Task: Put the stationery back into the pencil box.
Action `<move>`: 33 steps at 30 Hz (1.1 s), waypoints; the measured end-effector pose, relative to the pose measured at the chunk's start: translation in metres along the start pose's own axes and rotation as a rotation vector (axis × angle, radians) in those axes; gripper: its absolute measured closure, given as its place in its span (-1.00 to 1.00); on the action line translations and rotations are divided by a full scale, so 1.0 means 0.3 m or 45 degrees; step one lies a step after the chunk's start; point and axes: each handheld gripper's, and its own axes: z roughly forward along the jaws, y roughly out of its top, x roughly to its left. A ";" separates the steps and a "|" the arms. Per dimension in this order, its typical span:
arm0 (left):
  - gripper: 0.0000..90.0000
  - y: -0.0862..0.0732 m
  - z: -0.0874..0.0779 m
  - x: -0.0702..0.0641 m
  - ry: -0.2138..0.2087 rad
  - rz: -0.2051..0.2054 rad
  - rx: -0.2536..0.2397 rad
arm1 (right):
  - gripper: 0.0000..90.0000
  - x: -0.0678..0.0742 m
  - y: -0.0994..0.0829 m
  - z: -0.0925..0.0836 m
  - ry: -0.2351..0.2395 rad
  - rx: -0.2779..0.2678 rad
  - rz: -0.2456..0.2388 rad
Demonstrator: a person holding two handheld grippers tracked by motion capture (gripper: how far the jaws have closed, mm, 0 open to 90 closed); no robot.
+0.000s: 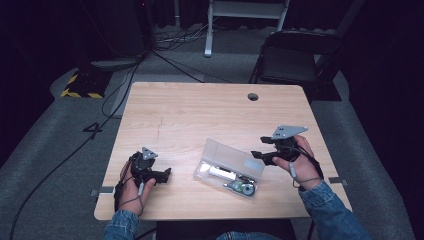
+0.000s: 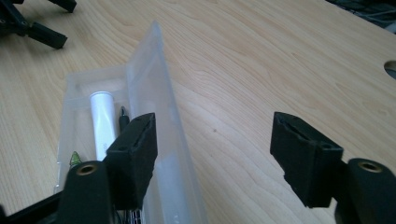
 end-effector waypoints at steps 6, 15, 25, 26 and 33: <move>-0.99 0.002 0.002 0.005 0.006 0.005 -0.004 | -0.45 -0.060 -0.047 -0.031 -0.046 0.031 0.050; -0.99 0.002 0.002 0.006 0.012 -0.006 -0.003 | -0.48 -0.126 -0.108 -0.068 -0.110 0.042 0.117; -0.99 0.003 0.003 0.005 0.014 -0.013 -0.004 | -0.52 -0.194 -0.197 -0.060 -0.179 0.110 0.205; -0.99 0.003 0.003 0.005 0.014 -0.013 -0.004 | -0.52 -0.194 -0.197 -0.060 -0.179 0.110 0.205; -0.99 0.003 0.002 0.005 0.015 -0.013 -0.003 | -0.52 -0.235 -0.256 -0.013 -0.216 0.174 0.258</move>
